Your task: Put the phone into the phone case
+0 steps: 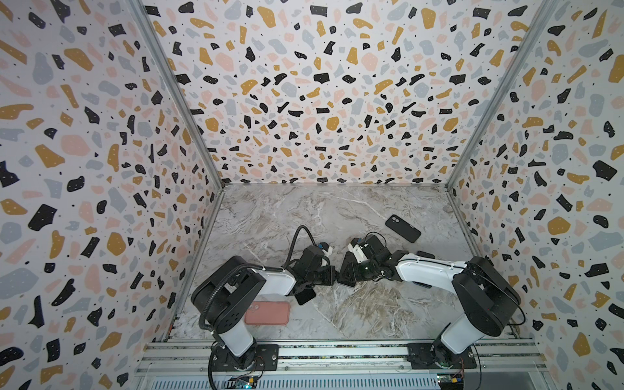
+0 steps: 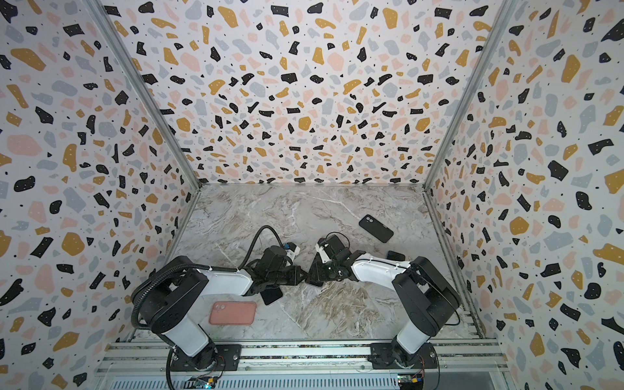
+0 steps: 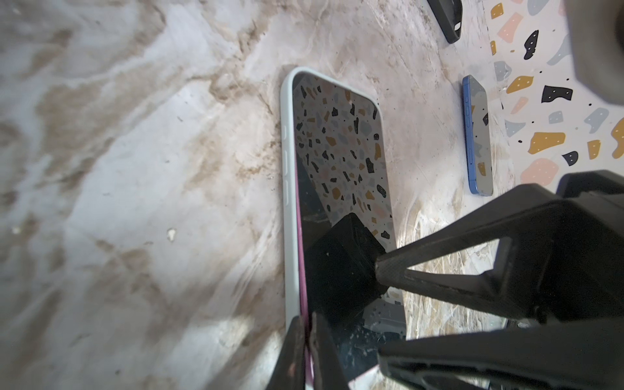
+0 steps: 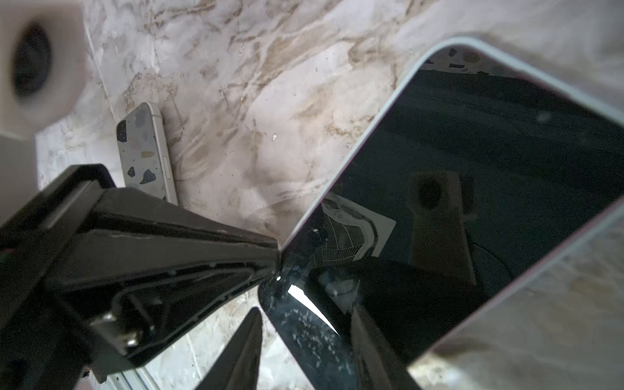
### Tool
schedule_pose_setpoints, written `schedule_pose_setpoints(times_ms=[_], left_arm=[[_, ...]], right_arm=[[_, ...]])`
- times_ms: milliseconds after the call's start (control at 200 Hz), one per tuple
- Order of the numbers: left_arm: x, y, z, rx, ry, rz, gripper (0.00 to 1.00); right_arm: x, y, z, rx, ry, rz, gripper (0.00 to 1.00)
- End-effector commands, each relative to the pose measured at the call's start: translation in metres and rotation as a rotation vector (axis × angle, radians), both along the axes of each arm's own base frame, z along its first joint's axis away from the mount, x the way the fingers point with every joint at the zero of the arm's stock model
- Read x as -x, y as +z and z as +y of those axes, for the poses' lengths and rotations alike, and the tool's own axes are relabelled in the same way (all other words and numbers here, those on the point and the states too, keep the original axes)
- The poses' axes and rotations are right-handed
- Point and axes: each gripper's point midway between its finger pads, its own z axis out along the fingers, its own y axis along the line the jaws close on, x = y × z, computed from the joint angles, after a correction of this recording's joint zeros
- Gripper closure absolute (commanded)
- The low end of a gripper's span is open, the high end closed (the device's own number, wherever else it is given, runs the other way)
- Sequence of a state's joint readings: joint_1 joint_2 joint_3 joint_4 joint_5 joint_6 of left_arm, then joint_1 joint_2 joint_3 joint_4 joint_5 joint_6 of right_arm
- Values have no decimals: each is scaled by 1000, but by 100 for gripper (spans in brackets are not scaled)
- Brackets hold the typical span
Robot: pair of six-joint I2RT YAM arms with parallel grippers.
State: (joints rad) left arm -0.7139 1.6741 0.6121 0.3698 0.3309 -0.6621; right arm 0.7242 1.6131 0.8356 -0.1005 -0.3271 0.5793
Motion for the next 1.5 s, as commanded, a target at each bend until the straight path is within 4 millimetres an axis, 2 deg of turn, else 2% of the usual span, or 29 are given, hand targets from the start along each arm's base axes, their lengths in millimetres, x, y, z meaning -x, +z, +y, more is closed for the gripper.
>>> schedule_pose_setpoints(times_ms=[0, 220, 375, 491, 701, 876, 1251, 1367, 1497], left_arm=[[55, -73, 54, -272, -10, 229, 88], [55, -66, 55, -280, -25, 208, 83], [51, -54, 54, -273, -31, 170, 74], [50, -54, 51, -272, -46, 167, 73], [48, -52, 48, -260, -56, 157, 72], [50, -57, 47, -255, -61, 166, 73], [54, -66, 48, -248, -58, 181, 73], [57, -71, 53, -255, -46, 194, 75], [58, -75, 63, -298, -33, 201, 76]], right_arm=[[0, -4, -11, 37, -21, 12, 55], [-6, 8, -32, 44, -81, -14, 54], [-4, -1, -45, 30, -117, 12, 54], [-5, -9, -42, 9, -112, 51, 54], [-10, -22, -26, -53, -90, 100, 55], [-8, -39, -23, -57, -89, 136, 66], [14, -86, -38, 82, -100, 192, 88], [11, -81, -39, 94, -101, 172, 88], [0, -63, -37, 101, -98, 117, 87]])
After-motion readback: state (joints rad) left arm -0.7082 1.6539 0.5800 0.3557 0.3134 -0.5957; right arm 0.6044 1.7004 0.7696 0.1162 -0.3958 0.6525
